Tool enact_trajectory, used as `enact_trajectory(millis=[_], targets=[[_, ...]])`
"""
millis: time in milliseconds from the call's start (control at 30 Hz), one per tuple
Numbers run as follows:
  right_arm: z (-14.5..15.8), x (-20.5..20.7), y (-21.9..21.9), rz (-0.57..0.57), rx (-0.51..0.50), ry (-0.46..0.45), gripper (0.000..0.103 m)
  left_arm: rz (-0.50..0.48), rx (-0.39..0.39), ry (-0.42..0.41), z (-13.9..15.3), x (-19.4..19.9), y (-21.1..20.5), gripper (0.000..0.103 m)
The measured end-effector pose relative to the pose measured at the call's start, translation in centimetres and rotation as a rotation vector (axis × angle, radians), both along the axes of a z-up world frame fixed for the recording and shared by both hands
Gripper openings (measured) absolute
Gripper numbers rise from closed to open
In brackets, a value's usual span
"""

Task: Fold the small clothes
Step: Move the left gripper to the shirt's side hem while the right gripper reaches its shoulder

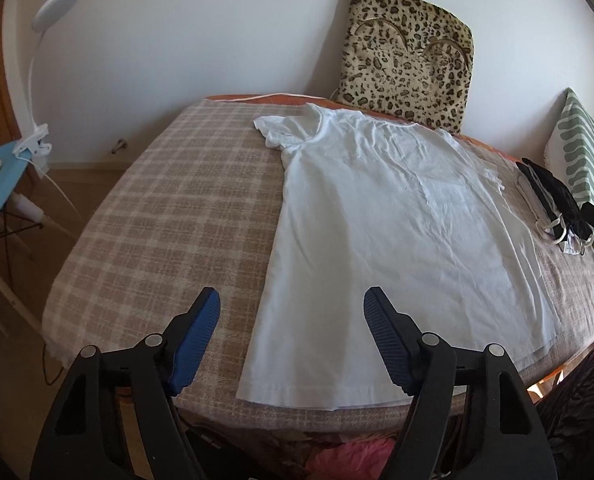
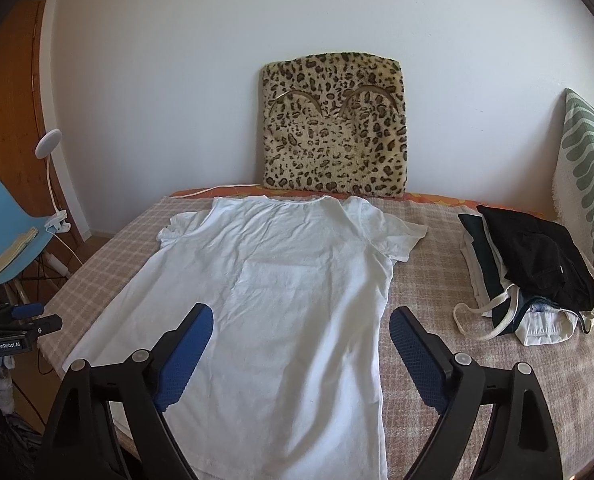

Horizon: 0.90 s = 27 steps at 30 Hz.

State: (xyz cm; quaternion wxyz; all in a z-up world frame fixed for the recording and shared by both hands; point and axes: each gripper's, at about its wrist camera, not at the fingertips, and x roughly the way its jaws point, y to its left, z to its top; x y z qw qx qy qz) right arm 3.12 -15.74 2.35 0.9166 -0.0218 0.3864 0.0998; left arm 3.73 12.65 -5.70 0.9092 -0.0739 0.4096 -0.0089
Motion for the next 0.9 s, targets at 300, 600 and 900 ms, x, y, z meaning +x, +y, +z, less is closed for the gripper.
enact_trajectory(millis=[300,600,900], targets=[[1.2,5.4,6.8,0.165,0.019,0.014,0.092,-0.062,-0.099,0.075,-2.4,0.6,2.1,0.053],[0.1,13.9,16.1,0.328,0.057,0.144,0.087,-0.100,-0.136,0.117,-4.4,0.6,2.7,0.037],[-4.4,22.6,23.7,0.345,0.101,0.306,0.082,-0.091,-0.173,0.159,-5.6,1.2,3.0,0.028]])
